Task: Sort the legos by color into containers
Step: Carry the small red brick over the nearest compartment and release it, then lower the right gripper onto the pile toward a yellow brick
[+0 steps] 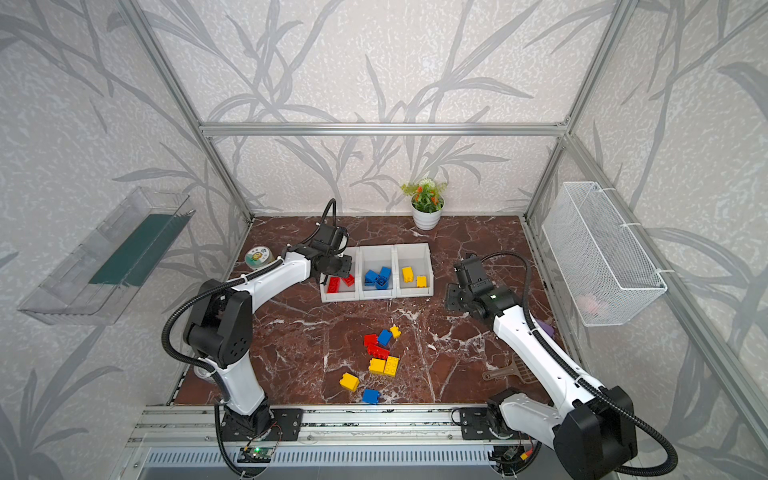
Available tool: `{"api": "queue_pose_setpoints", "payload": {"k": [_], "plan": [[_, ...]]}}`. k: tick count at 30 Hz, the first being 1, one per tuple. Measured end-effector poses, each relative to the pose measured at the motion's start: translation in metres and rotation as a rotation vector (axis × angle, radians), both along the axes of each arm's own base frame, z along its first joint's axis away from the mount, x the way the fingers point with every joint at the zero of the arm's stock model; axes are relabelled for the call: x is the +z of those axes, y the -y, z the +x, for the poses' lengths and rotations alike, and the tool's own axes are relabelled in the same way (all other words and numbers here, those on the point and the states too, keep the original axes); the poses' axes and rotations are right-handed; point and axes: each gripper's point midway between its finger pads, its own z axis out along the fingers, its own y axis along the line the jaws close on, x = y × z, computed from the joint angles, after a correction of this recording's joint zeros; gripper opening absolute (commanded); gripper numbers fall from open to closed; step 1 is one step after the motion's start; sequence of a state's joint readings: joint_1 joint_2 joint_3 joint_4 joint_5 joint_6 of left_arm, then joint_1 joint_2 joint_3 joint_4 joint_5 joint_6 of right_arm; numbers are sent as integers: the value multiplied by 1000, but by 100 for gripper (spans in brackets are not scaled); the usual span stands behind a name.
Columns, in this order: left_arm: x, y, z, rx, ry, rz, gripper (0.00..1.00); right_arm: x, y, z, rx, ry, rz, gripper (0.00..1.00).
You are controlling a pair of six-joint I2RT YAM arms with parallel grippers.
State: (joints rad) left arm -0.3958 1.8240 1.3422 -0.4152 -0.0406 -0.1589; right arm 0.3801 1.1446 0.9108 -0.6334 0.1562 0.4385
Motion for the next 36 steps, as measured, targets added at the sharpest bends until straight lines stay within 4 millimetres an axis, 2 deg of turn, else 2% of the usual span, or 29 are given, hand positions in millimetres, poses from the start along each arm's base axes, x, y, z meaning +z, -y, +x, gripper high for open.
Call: {"api": "queue_pose_setpoints", "payload": {"k": [5,12,17,24,27,30,36], "plan": [[1,-3,1,14,2,-2,59,0,0,0,-1,1,1,64],[3,-4,2,27,8,-9,60,0,0,0,-2,0,2,64],[12,-5,2,36,29,-18,60,0,0,0,-2,0,2,63],[15,-10,-7,53,33,-30,60,0,-6,-2,18,-10,28,63],[17,-14,-16,66,40,-43,60,-5,-17,-6,57,-31,40,63],[22,-19,-27,76,55,-55,60,-18,-38,-13,129,-76,28,63],[36,-30,-41,104,108,-66,61,-59,-92,-48,304,-230,-21,62]]}}
